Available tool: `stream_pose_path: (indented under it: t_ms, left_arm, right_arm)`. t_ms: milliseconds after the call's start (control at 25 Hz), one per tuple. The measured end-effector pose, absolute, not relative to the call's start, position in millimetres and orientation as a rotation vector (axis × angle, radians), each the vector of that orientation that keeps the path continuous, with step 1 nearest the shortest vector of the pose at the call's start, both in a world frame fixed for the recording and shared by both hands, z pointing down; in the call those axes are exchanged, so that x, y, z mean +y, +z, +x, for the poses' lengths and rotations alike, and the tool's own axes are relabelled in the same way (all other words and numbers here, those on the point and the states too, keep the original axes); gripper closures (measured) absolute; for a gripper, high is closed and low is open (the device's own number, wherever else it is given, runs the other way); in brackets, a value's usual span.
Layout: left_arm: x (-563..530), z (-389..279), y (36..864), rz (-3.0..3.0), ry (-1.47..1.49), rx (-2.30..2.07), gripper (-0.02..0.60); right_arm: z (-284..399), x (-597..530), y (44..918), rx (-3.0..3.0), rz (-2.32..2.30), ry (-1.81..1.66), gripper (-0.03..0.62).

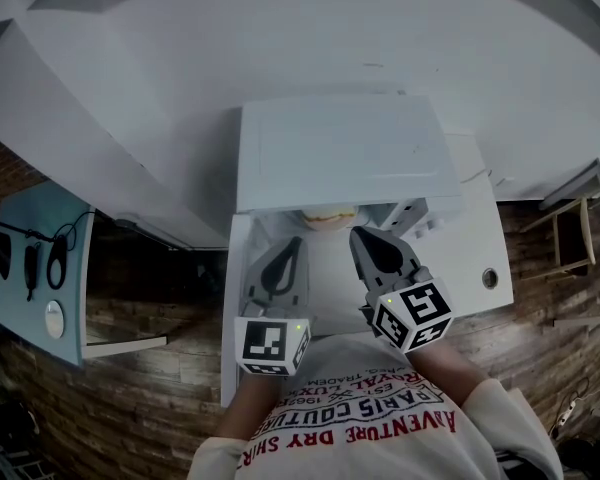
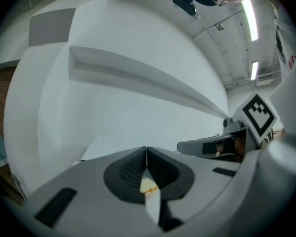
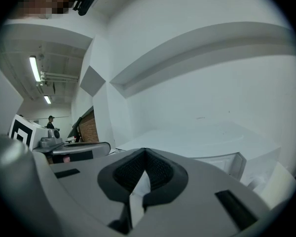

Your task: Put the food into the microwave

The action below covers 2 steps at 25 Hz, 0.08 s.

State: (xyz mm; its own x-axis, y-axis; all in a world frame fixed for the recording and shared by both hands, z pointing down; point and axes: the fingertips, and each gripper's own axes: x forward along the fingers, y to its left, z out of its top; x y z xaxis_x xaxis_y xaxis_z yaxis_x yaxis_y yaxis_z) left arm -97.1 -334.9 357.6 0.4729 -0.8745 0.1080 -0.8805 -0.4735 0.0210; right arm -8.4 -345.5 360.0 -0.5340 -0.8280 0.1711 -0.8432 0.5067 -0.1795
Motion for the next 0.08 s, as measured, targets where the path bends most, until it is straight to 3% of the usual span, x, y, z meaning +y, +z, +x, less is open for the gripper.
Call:
stream_pose_path:
  t_ms: [80]
  left_arm:
    - [-335.2, -98.4, 358.1, 2.631, 0.126, -1.571, 0.574]
  right_arm:
    - [-9.5, -345.9, 360.9, -2.668, 1.485, 0.373, 0.582]
